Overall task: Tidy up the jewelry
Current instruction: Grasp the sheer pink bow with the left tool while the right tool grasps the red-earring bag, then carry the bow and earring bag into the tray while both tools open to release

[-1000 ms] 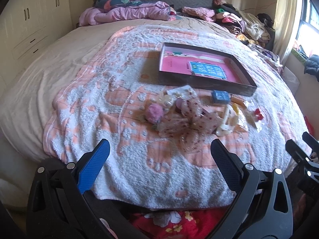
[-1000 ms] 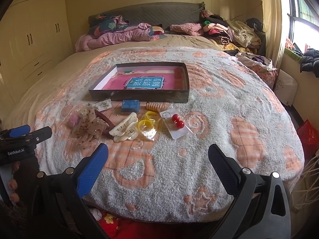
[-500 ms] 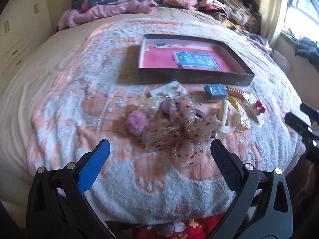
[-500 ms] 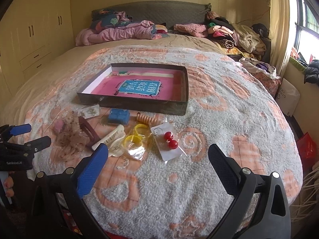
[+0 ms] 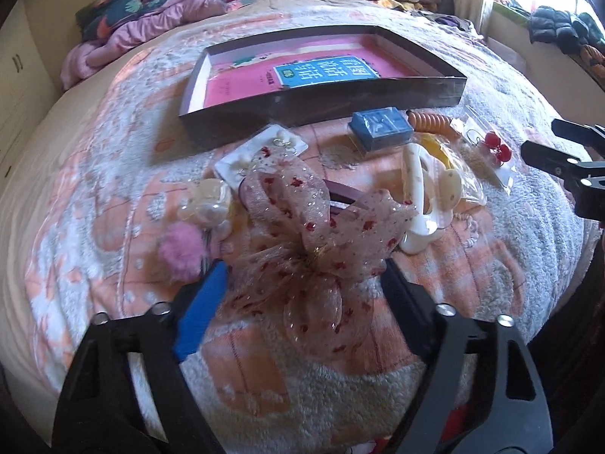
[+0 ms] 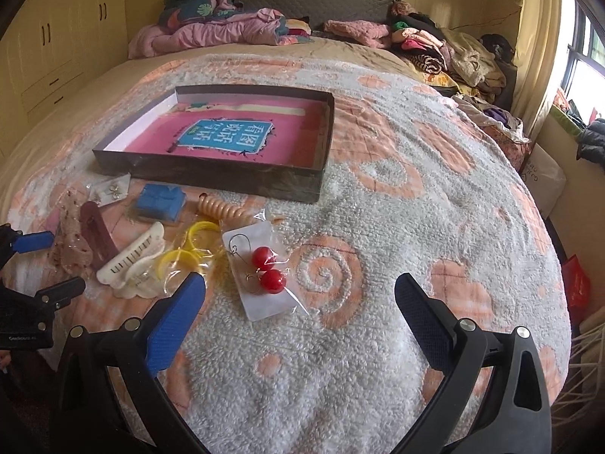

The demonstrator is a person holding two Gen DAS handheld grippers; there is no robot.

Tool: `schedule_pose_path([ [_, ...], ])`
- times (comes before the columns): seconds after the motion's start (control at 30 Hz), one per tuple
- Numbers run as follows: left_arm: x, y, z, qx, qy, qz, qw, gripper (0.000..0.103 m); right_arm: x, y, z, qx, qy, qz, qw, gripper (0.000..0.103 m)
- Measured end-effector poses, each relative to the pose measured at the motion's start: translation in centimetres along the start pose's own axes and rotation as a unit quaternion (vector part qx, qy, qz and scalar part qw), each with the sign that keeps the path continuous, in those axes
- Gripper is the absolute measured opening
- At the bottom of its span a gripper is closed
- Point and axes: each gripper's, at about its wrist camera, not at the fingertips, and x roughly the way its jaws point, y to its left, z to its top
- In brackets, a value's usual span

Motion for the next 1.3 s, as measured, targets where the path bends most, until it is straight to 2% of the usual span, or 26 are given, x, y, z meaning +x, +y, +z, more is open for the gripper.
schedule_pose_path([
  [0.23,0.3,0.1,0.2,0.004,-0.008,-0.030,0.9995,0.039,2.7,0.4,0.2,-0.023,0.022,0.001,0.999,0.097],
  [0.37,0.2,0.4,0.2,-0.005,-0.008,-0.053,0.9985,0.029,4.4,0.7,0.7,-0.030,0.036,0.012,0.999,0.096],
  [0.43,0.0,0.8,0.2,-0.013,-0.009,-0.065,0.9977,0.027,5.0,1.1,1.0,-0.033,0.041,0.017,0.998,0.087],
  [0.5,0.0,1.3,0.2,-0.023,-0.009,-0.079,0.9966,0.025,5.7,1.1,1.1,-0.034,0.051,0.022,0.998,0.071],
  [0.57,-0.2,1.6,0.3,-0.030,-0.010,-0.088,0.9956,0.023,6.3,1.0,1.2,-0.030,0.056,0.033,0.997,0.061],
  [0.63,-0.6,1.8,0.4,-0.032,-0.014,-0.092,0.9951,0.022,6.1,0.9,1.1,-0.025,0.050,0.037,0.998,0.052],
  [0.67,-0.9,1.9,0.5,-0.034,-0.017,-0.094,0.9949,0.022,5.9,0.8,1.1,-0.024,0.048,0.038,0.998,0.042],
  [0.7,-1.2,2.0,0.6,-0.037,-0.020,-0.096,0.9945,0.022,5.8,0.4,1.1,-0.021,0.046,0.038,0.998,0.040],
  [0.9,-2.2,1.8,1.8,-0.037,-0.036,-0.103,0.9933,0.021,4.3,-1.7,0.1,0.018,0.038,0.051,0.998,0.039],
  [1.17,-2.7,0.1,5.1,-0.020,-0.064,-0.115,0.9911,0.021,1.5,-5.4,-0.6,0.072,0.020,0.056,0.996,0.039],
  [1.3,-2.3,-0.1,7.1,-0.022,-0.072,-0.121,0.9898,0.021,0.3,-6.4,0.1,0.081,0.007,0.053,0.995,0.039],
])
